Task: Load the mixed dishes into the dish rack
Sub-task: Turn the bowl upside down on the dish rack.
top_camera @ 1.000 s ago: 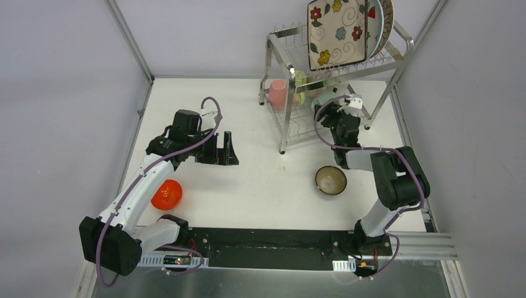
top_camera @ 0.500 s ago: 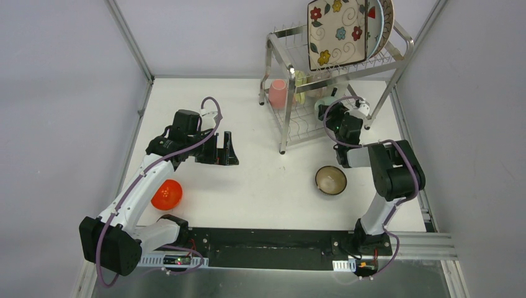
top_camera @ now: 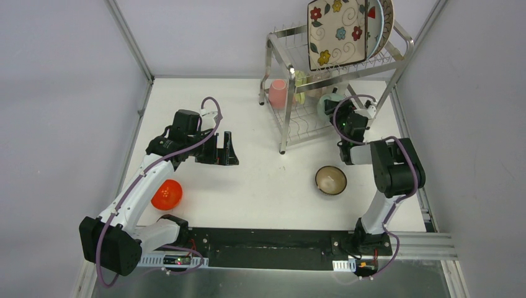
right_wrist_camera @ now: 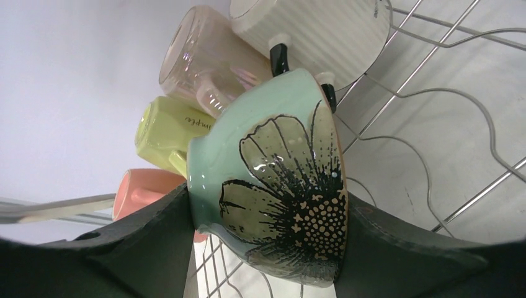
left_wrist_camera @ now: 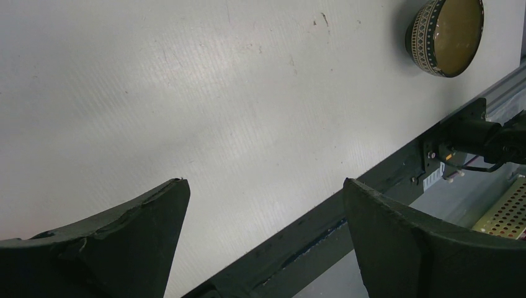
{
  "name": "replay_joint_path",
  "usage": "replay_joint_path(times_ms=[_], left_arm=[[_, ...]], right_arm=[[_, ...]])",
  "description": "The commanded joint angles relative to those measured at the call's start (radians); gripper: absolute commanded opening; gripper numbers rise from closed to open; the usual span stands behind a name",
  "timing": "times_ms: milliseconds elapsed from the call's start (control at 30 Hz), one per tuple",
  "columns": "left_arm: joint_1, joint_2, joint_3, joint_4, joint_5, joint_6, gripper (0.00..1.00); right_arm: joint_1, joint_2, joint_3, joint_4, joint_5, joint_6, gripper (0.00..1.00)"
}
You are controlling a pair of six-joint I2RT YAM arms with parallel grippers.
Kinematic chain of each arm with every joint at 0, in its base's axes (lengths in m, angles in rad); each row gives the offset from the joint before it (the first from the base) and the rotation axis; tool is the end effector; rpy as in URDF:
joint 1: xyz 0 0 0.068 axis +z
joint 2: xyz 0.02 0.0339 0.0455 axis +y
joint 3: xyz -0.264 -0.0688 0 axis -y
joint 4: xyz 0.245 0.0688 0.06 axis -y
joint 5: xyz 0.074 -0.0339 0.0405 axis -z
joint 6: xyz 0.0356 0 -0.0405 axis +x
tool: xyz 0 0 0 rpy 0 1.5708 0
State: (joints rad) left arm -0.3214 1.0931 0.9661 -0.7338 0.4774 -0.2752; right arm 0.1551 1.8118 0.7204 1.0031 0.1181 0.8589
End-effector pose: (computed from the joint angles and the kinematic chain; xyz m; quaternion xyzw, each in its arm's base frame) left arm 0.2018 -0.0844 0.2963 0.1032 0.9089 -0.3112 0.2577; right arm 0.3545 0.0512 0.1705 0.2912 0.6775 0.2892 0.6104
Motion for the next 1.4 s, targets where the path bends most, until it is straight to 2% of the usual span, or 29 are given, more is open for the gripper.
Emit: replay_joint_path(times_ms=[0,67,133,167,200,300,600,733,900,933,967,1000,1167,1367], left_arm=[[-0.005,0.0,-0.001,0.012,0.012,0.018,0.99],[-0.005,0.002,0.001,0.012,0.01,0.018,0.99],[-0.005,0.003,0.001,0.012,0.011,0.018,0.99],[-0.005,0.004,0.0,0.012,0.01,0.018,0.99],[-0.005,0.004,0.001,0.011,0.01,0.018,0.99],[-0.005,0.004,0.001,0.01,0.011,0.018,0.99],[-0.005,0.004,0.002,0.01,0.013,0.018,0.99],[-0.005,0.002,0.0,0.011,0.014,0.016,0.99],[-0.005,-0.002,0.0,0.011,0.015,0.016,0.99],[-0.005,-0.002,-0.001,0.01,0.014,0.016,0.99],[-0.005,-0.002,-0.001,0.009,0.014,0.016,0.99],[-0.005,-0.002,-0.001,0.01,0.014,0.017,0.99],[-0.005,-0.004,0.0,0.009,0.015,0.016,0.99],[-0.005,-0.005,0.0,0.008,0.015,0.016,0.99]], right_arm=[[-0.033,-0.006,0.048,-0.066,-0.04,0.083,0.32],[-0.044,-0.01,0.053,-0.099,-0.045,0.107,0.33],[-0.057,-0.014,0.067,-0.165,-0.064,0.138,0.39],[-0.063,-0.019,0.078,-0.21,-0.064,0.138,0.39],[-0.068,-0.025,0.09,-0.26,-0.083,0.152,0.45],[-0.077,-0.039,0.122,-0.385,-0.094,0.147,0.48],[-0.088,-0.108,0.063,-0.394,-0.071,0.169,0.5],[-0.095,-0.122,0.066,-0.426,-0.086,0.161,0.64],[-0.098,-0.151,0.07,-0.466,-0.086,0.135,0.74],[-0.099,-0.16,0.071,-0.478,-0.086,0.126,0.83],[-0.102,-0.171,0.072,-0.498,-0.083,0.118,0.97],[-0.103,-0.181,0.076,-0.525,-0.08,0.108,0.99],[-0.126,-0.233,0.084,-0.603,-0.088,0.071,0.99],[-0.135,-0.307,0.116,-0.776,-0.084,0.049,0.97]])
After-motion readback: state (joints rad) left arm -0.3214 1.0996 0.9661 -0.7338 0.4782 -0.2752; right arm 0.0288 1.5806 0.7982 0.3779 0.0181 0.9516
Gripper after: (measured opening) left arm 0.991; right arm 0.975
